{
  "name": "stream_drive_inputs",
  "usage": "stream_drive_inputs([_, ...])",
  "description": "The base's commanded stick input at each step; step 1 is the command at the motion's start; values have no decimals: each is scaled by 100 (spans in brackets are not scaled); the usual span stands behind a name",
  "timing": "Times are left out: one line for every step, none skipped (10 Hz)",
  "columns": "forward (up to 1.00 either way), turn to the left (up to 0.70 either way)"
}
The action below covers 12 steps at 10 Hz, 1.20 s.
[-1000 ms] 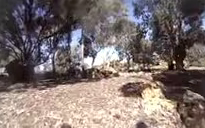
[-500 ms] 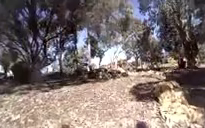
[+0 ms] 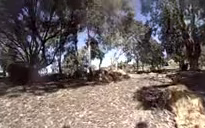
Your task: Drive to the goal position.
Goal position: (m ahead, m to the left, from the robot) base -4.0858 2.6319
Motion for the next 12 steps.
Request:
stream_drive_inputs([54,0])
stream_drive_inputs([13,0])
stream_drive_inputs([0,0])
stream_drive_inputs([0,0])
stream_drive_inputs([0,0])
stream_drive_inputs([0,0])
stream_drive_inputs([0,0])
stream_drive_inputs([0,0])
stream_drive_inputs([0,0])
stream_drive_inputs([0,0])
stream_drive_inputs([0,0])
stream_drive_inputs([70,27])
